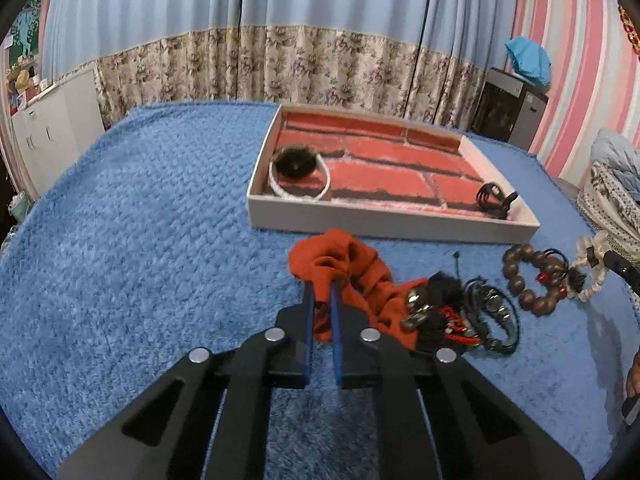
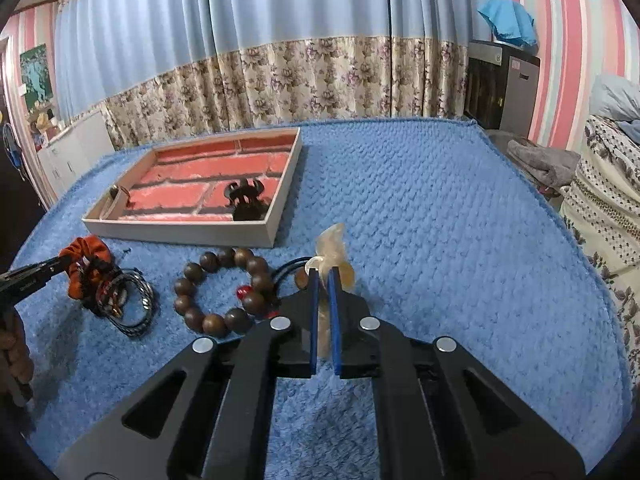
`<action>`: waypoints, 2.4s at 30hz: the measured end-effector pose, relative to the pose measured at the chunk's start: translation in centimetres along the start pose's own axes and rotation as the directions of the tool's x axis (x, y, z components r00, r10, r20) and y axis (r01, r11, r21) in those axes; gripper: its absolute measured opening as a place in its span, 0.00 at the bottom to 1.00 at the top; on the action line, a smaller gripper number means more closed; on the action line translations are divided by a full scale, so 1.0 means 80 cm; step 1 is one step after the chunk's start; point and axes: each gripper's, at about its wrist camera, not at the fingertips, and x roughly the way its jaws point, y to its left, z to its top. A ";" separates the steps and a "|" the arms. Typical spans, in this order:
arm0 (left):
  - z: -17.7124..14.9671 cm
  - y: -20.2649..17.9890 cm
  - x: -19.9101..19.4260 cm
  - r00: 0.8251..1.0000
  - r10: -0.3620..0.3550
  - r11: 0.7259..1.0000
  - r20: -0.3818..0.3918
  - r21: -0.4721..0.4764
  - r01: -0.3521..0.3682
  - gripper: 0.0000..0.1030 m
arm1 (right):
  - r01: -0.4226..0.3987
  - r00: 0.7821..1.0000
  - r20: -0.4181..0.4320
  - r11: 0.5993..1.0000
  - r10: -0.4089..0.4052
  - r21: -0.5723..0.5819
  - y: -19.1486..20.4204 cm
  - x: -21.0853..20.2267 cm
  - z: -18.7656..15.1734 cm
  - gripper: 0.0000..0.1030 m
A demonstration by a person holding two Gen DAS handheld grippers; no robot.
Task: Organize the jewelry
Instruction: 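Carry both scrunchies over the tray with the left and right tools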
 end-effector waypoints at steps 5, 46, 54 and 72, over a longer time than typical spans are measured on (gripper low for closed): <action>0.014 0.003 -0.032 0.998 -0.014 1.000 0.054 -0.009 0.014 0.06 | -0.010 0.999 0.038 1.000 0.010 -0.007 0.006 -0.021 0.014 0.06; 0.067 -0.025 -0.130 0.978 -0.014 0.999 0.207 0.040 0.005 0.06 | 0.015 0.988 0.152 0.997 -0.002 -0.080 0.070 -0.086 0.070 0.06; 0.086 -0.035 -0.118 0.977 -0.024 0.999 0.211 0.047 0.014 0.06 | -0.002 0.988 0.154 0.998 0.013 -0.070 0.082 -0.074 0.092 0.06; 0.139 -0.037 -0.042 0.983 -0.037 0.999 0.180 0.035 0.031 0.06 | -0.051 0.991 0.119 0.995 0.061 -0.087 0.111 -0.011 0.146 0.06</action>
